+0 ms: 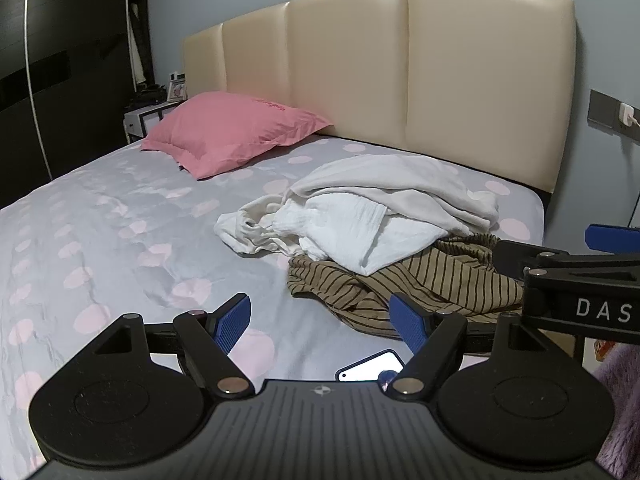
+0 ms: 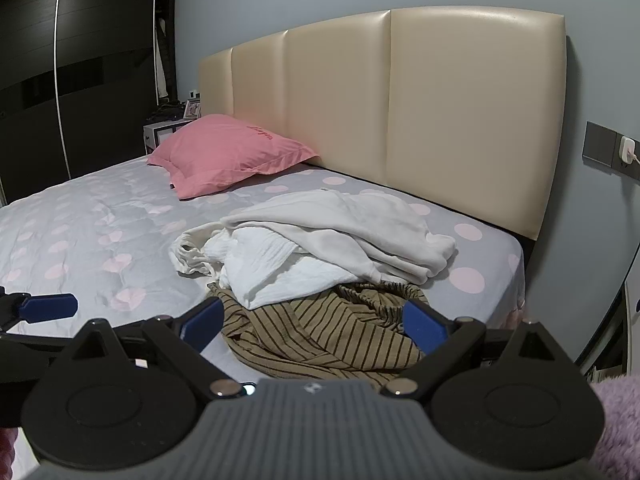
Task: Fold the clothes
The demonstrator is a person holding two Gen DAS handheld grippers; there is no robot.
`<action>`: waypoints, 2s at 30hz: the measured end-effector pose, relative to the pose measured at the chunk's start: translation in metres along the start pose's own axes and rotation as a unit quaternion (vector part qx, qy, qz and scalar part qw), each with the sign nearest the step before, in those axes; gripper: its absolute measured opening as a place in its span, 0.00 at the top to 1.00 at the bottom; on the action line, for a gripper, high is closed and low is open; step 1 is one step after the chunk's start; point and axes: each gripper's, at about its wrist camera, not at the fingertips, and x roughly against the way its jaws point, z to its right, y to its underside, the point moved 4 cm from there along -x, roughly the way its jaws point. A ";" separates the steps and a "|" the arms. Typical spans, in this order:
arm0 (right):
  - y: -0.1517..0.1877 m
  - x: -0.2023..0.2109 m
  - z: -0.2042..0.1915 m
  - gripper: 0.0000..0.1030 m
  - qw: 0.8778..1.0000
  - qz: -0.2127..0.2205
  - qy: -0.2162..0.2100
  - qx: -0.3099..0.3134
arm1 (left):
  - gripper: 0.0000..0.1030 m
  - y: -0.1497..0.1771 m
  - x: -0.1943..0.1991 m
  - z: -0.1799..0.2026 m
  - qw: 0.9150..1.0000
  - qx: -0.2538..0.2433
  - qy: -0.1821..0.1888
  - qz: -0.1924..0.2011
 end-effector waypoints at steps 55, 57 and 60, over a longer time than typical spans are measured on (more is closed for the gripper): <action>0.003 -0.003 -0.006 0.05 1.000 -0.005 -0.002 0.003 | 0.26 0.008 -0.003 -0.011 0.999 0.022 0.004 -0.029; 0.003 -0.003 -0.006 0.05 1.000 -0.006 -0.002 0.004 | 0.26 0.008 -0.003 -0.011 0.999 0.022 0.004 -0.030; 0.002 -0.004 -0.006 0.05 1.000 -0.006 -0.002 0.004 | 0.26 0.007 -0.003 -0.011 0.999 0.022 0.004 -0.031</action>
